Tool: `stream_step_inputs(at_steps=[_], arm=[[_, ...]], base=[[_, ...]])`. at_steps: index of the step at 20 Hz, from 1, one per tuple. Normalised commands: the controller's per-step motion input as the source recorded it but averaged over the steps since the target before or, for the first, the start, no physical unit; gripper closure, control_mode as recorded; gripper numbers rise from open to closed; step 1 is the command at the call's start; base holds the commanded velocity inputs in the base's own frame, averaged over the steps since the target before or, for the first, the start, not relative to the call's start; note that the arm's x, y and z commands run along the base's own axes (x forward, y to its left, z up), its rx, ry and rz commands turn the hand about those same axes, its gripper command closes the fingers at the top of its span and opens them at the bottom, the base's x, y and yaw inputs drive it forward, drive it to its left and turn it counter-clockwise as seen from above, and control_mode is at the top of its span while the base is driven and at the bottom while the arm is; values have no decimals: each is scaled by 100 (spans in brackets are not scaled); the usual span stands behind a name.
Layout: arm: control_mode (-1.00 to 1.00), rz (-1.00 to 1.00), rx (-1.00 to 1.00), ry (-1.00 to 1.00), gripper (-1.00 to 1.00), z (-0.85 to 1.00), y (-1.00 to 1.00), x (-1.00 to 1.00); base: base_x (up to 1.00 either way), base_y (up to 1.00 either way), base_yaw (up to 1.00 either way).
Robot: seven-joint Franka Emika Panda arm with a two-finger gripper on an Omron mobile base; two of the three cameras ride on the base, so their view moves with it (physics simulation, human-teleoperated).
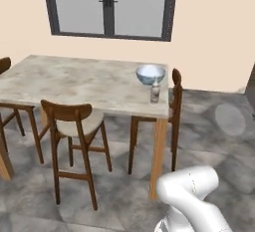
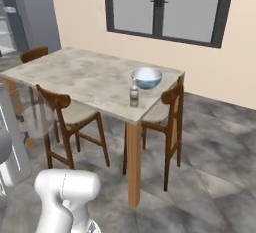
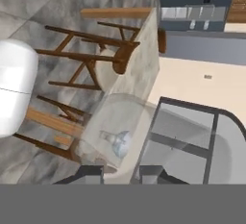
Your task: There is a bowl on the dining counter. Grab a lemon wedge from the fridge and place it in the bowl. Then get the liquor bottle and glass cup from the cabinet and place them next to the bowl.
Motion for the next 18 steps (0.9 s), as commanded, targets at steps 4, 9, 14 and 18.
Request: stream_step_inputs(at_steps=[4,9,14,18], arm=[[100,0,0,0,100,0,0,0],[100,0,0,0,100,0,0,0],[100,0,0,0,100,0,0,0],[100,0,0,0,100,0,0,0]], base=[[29,-80,31],[32,-77,31],[32,-76,32],[32,-76,32]])
